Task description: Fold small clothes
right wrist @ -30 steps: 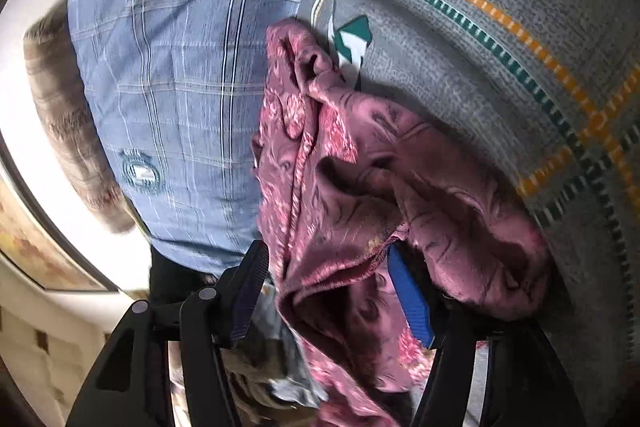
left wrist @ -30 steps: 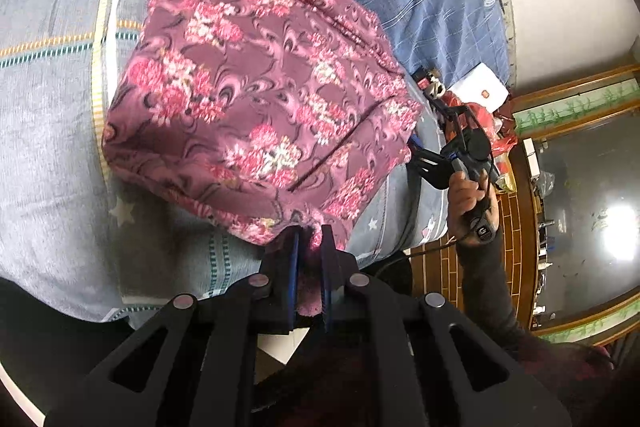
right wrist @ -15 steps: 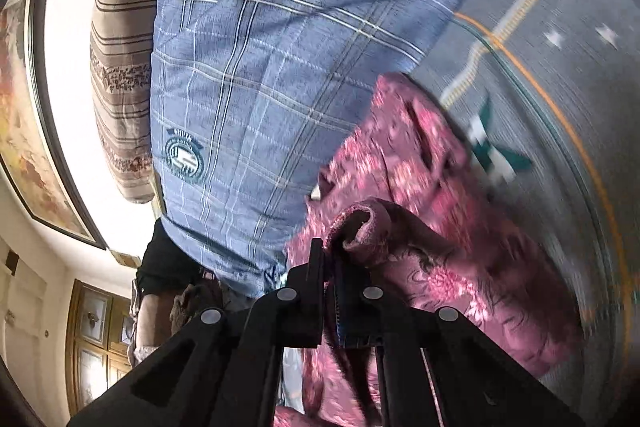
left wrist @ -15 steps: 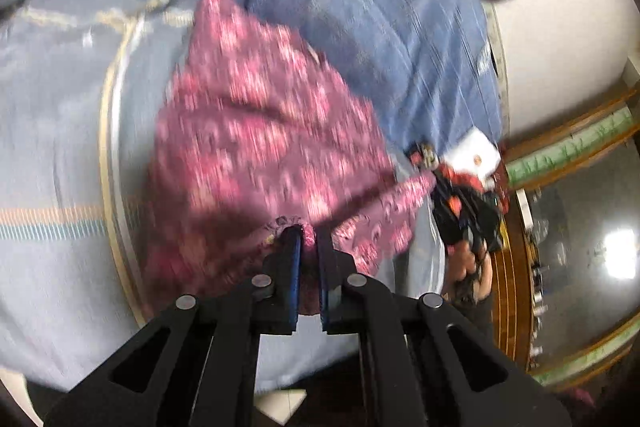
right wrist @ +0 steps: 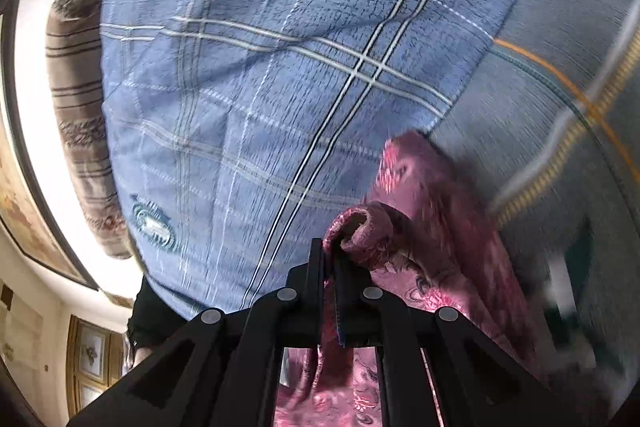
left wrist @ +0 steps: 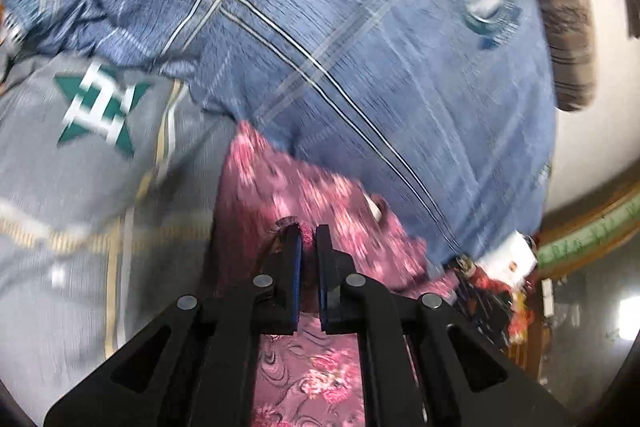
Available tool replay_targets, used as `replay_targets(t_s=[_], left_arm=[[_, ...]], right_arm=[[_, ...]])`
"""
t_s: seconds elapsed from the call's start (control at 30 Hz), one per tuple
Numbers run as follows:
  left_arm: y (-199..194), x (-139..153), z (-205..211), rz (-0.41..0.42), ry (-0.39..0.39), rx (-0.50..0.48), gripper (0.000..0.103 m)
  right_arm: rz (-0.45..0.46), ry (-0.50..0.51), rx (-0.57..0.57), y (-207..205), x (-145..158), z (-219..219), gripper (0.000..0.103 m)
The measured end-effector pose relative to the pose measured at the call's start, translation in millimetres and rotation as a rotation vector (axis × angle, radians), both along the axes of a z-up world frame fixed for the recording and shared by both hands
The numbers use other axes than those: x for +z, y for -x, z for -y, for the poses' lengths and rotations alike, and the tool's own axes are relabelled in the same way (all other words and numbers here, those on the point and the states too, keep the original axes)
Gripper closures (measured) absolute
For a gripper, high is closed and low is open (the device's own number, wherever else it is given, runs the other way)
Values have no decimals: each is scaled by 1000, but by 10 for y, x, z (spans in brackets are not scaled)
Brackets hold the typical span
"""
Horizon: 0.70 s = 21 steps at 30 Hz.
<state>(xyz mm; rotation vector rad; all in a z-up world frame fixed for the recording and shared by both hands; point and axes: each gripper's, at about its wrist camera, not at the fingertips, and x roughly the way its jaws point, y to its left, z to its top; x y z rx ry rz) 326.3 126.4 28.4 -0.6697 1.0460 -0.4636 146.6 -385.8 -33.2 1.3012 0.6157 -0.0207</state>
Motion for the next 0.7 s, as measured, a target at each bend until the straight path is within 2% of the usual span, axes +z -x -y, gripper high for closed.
replay_targets(t_s=[0.13, 0.2, 0.23, 0.3, 0.37, 0.4, 0.43, 0.47, 0.5, 0.53, 0.63, 0.7], left_arm=[[-371, -166, 45, -32, -75, 61, 99], [-524, -300, -9, -89, -99, 107, 99], [-588, -384, -70, -131, -74, 118, 99], [-610, -423, -172, -152, -24, 130, 98], [-553, -335, -227, -111, -6, 95, 98], [-524, -300, -232, -91, -14, 74, 96], [-476, -252, -203, -67, -30, 36, 91], [-449, -224, -160, -54, -47, 0, 75], [-427, -206, -89, -47, -74, -38, 54], [-393, -204, -4, -42, -118, -70, 47], [-353, -263, 222, -38, -228, -146, 44], [-391, -366, 353, -75, -260, -174, 44]], right_arm=[[-45, 17, -24, -211, -142, 82, 99], [-87, 24, -12, -306, -246, 103, 94], [-103, 25, -13, -317, -269, 105, 94], [-100, 12, -5, -315, -274, 104, 92], [-59, 33, 25, -270, -170, 106, 87], [-28, 49, 41, -241, -101, 106, 79], [-3, 77, 49, -192, -18, 118, 74], [8, 108, 50, -151, 46, 134, 61], [5, 148, 51, -117, 101, 150, 54], [-24, 200, 52, -92, 141, 170, 53], [-139, 318, 75, -102, 127, 210, 53], [-197, 357, 95, -140, 62, 208, 53]])
